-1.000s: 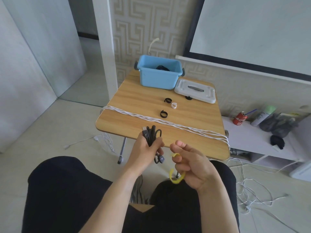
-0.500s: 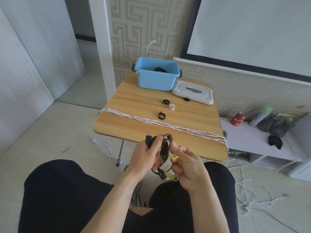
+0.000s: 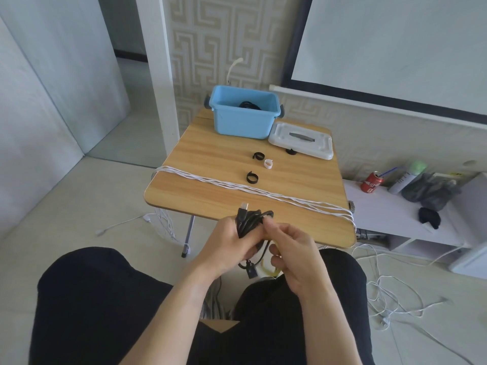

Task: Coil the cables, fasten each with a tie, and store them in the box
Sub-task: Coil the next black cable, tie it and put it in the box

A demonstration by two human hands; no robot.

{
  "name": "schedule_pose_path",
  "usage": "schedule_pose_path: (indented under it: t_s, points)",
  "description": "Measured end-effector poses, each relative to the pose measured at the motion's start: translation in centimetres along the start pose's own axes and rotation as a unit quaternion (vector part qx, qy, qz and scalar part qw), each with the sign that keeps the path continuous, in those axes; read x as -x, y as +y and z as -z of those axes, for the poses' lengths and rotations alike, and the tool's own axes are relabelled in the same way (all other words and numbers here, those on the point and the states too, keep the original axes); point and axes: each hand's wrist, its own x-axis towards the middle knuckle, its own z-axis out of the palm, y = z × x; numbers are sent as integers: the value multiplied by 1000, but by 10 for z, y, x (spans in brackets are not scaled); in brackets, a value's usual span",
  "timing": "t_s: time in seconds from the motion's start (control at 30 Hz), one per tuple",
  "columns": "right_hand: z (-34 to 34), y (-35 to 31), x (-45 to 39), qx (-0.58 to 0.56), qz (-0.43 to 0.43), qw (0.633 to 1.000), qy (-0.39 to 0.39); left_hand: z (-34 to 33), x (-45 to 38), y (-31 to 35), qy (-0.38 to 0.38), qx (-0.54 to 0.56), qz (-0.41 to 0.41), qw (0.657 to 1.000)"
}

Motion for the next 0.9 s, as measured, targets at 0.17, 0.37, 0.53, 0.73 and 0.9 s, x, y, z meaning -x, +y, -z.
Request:
schedule_pose_path:
  t_s: [0.17,0.37,0.53,0.73,0.9]
  points:
    - [6,1,3,63,41,994,-78,11,0,-6,43,-17,14,999]
    - [5,6,-1,100,60,993,23,12,-1,-1,95,113,53,988]
    - [6,8,-4,85,61,994,21,13,-2,-3,103,331,115,931]
    - [-1,10,-3,104,120,984,77,15,-5,-8,92,456,160,871]
    - [-7,16,-7,67,119,978,157,7,-7,-4,56,511,118,850]
